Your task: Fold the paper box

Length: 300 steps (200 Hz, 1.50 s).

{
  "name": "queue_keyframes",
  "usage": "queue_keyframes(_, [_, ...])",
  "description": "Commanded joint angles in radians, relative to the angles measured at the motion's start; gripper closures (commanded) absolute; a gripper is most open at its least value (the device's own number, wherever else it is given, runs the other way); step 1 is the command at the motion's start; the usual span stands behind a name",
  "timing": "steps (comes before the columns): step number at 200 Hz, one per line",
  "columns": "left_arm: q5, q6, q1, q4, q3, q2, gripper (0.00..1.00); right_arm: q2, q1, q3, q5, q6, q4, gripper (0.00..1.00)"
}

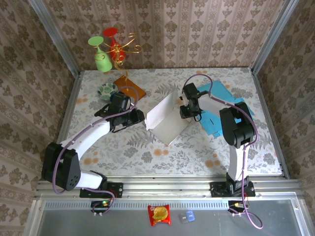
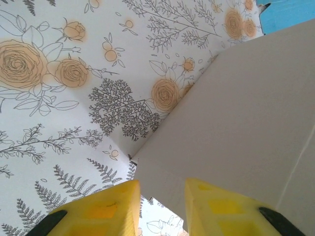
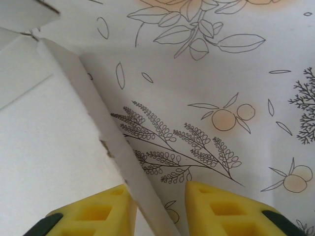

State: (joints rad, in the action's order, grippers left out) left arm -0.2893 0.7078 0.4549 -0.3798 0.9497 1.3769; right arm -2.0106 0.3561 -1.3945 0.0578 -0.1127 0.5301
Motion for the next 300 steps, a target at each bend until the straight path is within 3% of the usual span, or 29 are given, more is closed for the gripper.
queue_keyframes(1, [0.024, -0.035, -0.036, -0.054, 0.029, -0.031, 0.69, 0.017, 0.020, 0.025, -0.041, -0.034, 0.027, 0.71])
queue_keyframes(60, [0.061, -0.092, -0.064, -0.104, 0.078, -0.048, 0.67, 0.117, 0.069, 0.133, -0.174, -0.248, 0.017, 0.81])
queue_keyframes(97, [0.078, -0.118, -0.068, -0.123, 0.096, -0.056, 0.66, 0.159, 0.125, 0.161, -0.259, -0.529, 0.106, 0.84])
queue_keyframes(126, [0.072, -0.128, -0.068, -0.118, 0.090, -0.054, 0.66, 0.187, 0.183, 0.188, -0.249, -0.751, 0.134, 0.82])
queue_keyframes(147, [0.065, -0.143, -0.069, -0.111, 0.083, -0.050, 0.66, 0.210, 0.217, 0.212, -0.231, -0.822, 0.100, 0.77])
queue_keyframes(182, [0.043, -0.201, -0.069, -0.099, 0.082, -0.044, 0.64, 0.234, 0.231, 0.212, -0.246, -0.754, 0.097, 0.68])
queue_keyframes(216, [-0.034, -0.314, -0.070, -0.054, 0.099, -0.023, 0.61, 0.337, 0.232, 0.240, -0.241, -0.575, 0.072, 0.53])
queue_keyframes(243, [-0.111, -0.483, -0.070, -0.013, 0.133, 0.027, 0.58, 0.423, 0.203, 0.249, -0.119, -0.399, 0.048, 0.46])
queue_keyframes(269, [-0.141, -0.619, -0.083, 0.014, 0.172, 0.079, 0.56, 0.484, 0.158, 0.223, -0.044, -0.263, 0.094, 0.44])
queue_keyframes(300, [-0.173, -0.751, -0.097, 0.027, 0.241, 0.168, 0.54, 0.527, 0.005, 0.193, 0.064, -0.195, 0.154, 0.44])
